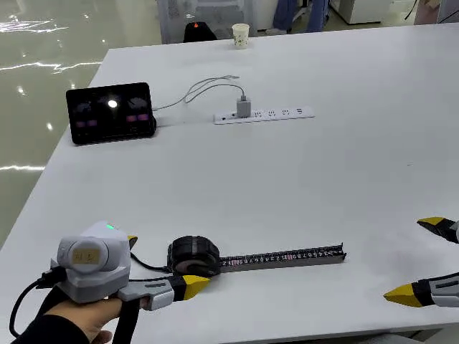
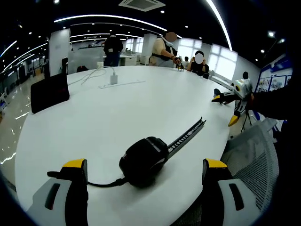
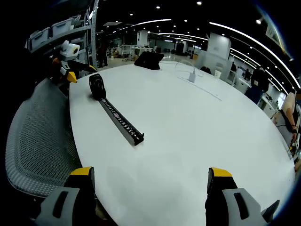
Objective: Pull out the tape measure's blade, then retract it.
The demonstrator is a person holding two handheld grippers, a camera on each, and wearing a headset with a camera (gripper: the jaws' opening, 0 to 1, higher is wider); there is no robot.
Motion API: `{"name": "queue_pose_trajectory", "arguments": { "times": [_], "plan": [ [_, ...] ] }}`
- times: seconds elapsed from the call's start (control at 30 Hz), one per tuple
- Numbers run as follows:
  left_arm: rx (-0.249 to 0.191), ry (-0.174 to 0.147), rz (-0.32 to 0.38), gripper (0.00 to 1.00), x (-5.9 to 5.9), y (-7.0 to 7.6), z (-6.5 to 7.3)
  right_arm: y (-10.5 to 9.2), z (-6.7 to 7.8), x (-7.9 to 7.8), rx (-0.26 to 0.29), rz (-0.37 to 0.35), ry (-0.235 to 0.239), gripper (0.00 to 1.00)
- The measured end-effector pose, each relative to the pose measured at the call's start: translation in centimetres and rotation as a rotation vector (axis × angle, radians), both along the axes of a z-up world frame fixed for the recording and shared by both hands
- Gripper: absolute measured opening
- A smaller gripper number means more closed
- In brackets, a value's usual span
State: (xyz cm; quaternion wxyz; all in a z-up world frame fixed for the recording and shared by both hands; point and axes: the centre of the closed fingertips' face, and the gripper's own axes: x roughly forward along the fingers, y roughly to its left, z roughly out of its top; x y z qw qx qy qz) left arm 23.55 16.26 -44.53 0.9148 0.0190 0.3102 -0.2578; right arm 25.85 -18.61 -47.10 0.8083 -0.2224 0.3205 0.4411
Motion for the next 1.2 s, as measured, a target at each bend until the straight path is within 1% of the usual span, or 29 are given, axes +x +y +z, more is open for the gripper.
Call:
{"name": "queue_pose_trajectory", "arguments": {
  "times": [0.07,0.13,0.2,0.27,0.33,0.37,0.43,0.47,0.5,0.53,0.6,0.67,0.73,0.77,0.83,0.87,0.93,1.03,1.07,1.13,1.17,1.2],
  "plan": [
    [0.004,-0.034,-0.003,0.99,0.2,-0.9,0.8,0.3,0.1,0.1,-0.005,0.014,-0.004,0.99],
    [0.0,-0.032,-0.008,0.99,0.3,-1.7,1.2,0.5,0.2,0.4,-0.015,0.028,-0.007,0.99],
    [-0.003,-0.041,-0.015,0.99,0.4,-2.6,1.6,0.8,0.3,0.6,-0.023,0.044,-0.017,0.99],
    [0.0,-0.038,-0.016,0.99,0.7,-3.3,1.6,1.1,0.3,0.9,-0.029,0.055,-0.018,0.99],
    [0.004,-0.038,-0.016,0.99,0.8,-3.6,1.6,1.4,0.4,1.1,-0.033,0.065,-0.023,0.99],
    [-0.014,-0.036,-0.003,0.99,1.0,-3.8,1.6,1.6,0.6,1.3,-0.033,0.073,-0.027,0.99],
    [-0.054,-0.015,0.052,0.99,1.3,-3.9,1.5,2.1,0.8,1.6,-0.039,0.088,-0.04,0.99],
    [-0.055,-0.021,0.057,0.99,1.5,-3.9,1.5,2.4,0.9,1.7,-0.038,0.095,-0.041,0.99],
    [-0.049,-0.024,0.06,0.99,1.6,-4.0,1.4,2.6,1.0,1.8,-0.037,0.1,-0.044,0.99],
    [-0.029,-0.026,0.072,0.99,1.7,-3.9,1.1,2.8,1.0,1.9,-0.036,0.108,-0.051,0.99],
    [-0.01,-0.028,0.093,0.99,2.0,-3.8,0.7,3.1,0.9,2.2,-0.039,0.121,-0.064,0.99],
    [-0.002,-0.03,0.119,0.99,2.4,-3.6,0.4,3.4,0.8,2.2,-0.047,0.135,-0.063,0.99],
    [-0.007,-0.031,0.151,0.99,2.8,-3.5,0.1,3.7,0.6,2.1,-0.07,0.165,-0.068,0.99],
    [-0.004,-0.031,0.169,0.99,3.0,-3.4,-0.1,4.0,0.6,2.1,-0.073,0.189,-0.083,0.99],
    [0.011,-0.029,0.2,0.99,3.1,-3.1,-0.4,4.1,0.5,2.2,-0.084,0.201,-0.086,0.99],
    [0.018,-0.037,0.227,0.99,3.3,-2.9,-0.7,4.1,0.4,2.2,-0.097,0.21,-0.084,0.99],
    [0.025,-0.051,0.256,0.99,3.6,-2.6,-1.0,4.4,0.3,2.3,-0.105,0.239,-0.091,0.99],
    [0.027,-0.064,0.296,0.99,3.9,-2.4,-1.3,4.9,0.3,2.4,-0.117,0.264,-0.082,0.99],
    [0.03,-0.065,0.3,0.99,3.9,-2.5,-1.5,5.1,0.3,2.4,-0.116,0.279,-0.084,0.99],
    [0.042,-0.056,0.304,0.99,3.8,-2.7,-2.1,5.5,0.5,2.5,-0.118,0.295,-0.086,0.99],
    [0.047,-0.058,0.304,0.99,3.8,-2.8,-2.3,5.7,0.5,2.6,-0.12,0.301,-0.083,0.99],
    [0.063,-0.08,0.308,0.99,3.9,-2.8,-2.3,5.8,0.4,2.7,-0.128,0.313,-0.08,0.99]
  ]
}}
